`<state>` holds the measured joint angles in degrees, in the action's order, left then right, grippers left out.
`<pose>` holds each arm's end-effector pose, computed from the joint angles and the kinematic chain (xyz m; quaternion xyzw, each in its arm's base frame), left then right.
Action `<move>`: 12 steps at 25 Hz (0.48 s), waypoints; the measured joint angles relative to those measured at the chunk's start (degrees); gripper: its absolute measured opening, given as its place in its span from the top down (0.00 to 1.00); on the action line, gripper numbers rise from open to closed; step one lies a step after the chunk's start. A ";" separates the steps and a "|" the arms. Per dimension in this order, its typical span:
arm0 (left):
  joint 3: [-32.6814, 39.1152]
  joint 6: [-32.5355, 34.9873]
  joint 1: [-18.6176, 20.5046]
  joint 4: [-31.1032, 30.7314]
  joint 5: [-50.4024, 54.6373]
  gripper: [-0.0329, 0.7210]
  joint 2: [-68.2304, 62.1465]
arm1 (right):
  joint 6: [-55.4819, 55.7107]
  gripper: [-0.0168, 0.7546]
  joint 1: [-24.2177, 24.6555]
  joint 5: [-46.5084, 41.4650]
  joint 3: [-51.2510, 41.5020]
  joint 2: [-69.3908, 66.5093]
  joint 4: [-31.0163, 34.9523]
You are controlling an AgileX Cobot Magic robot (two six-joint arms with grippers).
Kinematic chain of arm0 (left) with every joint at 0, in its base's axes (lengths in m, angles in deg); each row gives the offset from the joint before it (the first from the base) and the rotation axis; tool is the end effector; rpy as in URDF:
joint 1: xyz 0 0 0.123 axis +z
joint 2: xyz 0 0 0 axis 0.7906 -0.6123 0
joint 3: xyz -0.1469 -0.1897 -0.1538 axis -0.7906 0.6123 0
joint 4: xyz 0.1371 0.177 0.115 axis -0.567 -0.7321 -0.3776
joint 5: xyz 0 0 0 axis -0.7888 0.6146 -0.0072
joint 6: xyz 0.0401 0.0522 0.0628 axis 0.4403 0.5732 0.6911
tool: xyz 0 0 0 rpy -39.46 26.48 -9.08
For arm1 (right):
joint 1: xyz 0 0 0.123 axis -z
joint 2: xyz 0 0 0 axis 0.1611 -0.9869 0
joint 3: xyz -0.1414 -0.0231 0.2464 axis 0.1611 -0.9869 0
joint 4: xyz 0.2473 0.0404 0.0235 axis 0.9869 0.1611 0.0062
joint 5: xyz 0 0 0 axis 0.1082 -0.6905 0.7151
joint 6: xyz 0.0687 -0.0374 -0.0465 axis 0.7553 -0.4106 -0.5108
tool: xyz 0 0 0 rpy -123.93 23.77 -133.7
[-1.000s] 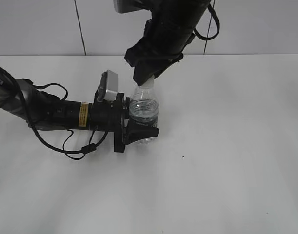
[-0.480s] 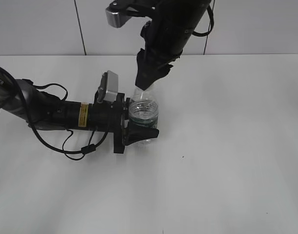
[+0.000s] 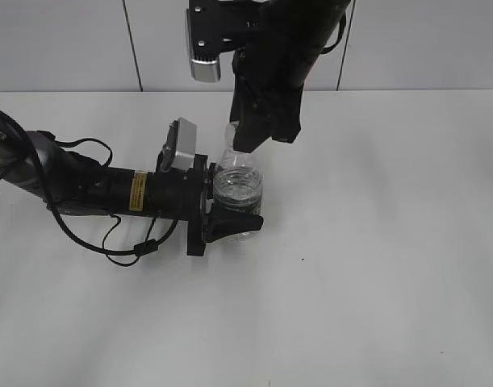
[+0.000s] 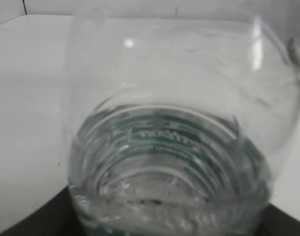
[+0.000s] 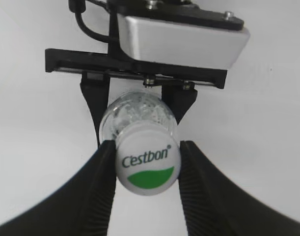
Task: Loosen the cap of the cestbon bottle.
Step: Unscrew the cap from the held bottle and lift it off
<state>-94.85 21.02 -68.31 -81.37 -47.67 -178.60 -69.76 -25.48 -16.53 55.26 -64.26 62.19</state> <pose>0.3631 -0.1920 0.0505 0.5415 0.5725 -0.4333 0.4374 0.3470 0.2691 0.2596 -0.7782 0.5944 0.0767 0.1878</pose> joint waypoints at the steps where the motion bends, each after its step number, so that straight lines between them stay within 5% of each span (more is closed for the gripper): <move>1: 0.00 0.00 0.00 -0.02 -0.04 0.42 0.00 | -1.64 0.59 0.00 0.00 0.00 0.00 0.00; 12: 0.00 0.05 0.00 -0.36 -0.11 0.42 0.00 | -5.39 0.59 0.00 -0.02 0.00 -0.05 0.01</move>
<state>-94.85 21.07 -68.31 -81.73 -47.78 -178.60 -75.15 -25.48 -16.55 55.26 -64.31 62.20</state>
